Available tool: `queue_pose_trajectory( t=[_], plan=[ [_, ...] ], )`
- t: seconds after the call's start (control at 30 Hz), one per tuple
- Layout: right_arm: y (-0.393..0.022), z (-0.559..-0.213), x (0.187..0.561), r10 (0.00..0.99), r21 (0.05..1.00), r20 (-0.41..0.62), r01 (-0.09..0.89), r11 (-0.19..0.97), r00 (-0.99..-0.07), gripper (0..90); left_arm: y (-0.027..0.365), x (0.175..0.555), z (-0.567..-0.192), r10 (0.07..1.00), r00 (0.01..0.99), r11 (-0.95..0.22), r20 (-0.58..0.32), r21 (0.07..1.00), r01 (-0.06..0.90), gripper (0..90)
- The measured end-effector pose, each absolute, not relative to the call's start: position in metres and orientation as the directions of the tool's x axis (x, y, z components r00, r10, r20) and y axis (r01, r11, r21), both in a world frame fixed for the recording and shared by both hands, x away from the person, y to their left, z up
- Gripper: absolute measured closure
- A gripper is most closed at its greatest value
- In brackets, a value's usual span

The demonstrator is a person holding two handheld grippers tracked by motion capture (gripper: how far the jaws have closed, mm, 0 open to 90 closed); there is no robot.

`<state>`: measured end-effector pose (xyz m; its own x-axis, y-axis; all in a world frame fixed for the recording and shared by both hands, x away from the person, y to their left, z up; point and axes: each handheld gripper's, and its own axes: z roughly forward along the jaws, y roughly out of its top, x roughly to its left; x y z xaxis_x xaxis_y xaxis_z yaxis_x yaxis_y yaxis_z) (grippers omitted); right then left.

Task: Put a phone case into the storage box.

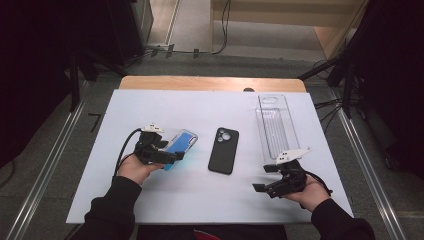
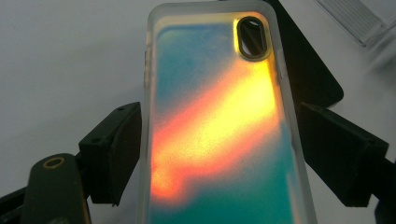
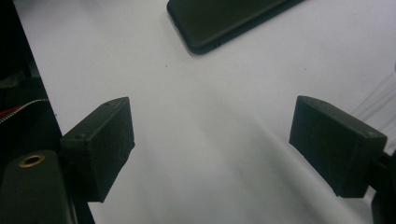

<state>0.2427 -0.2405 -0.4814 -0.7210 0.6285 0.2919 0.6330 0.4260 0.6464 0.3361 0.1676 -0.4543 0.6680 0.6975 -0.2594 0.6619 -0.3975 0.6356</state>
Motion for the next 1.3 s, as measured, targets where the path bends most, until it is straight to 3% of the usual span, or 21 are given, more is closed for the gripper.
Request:
queue_pose_trajectory(
  t=[0.47,1.3],
  plan=[
    [-0.226,-0.468,0.243,0.642,0.652,0.335,0.662,0.371,-0.69,12.2,0.15,0.313,-0.442,0.669,0.674,-0.348,-0.314,0.668,0.657,16.9],
    [-0.177,-0.44,0.263,0.685,0.65,0.387,0.709,0.272,-0.617,12.3,0.127,0.288,-0.453,0.728,0.624,-0.211,-0.283,0.774,0.597,16.9]
  ],
)
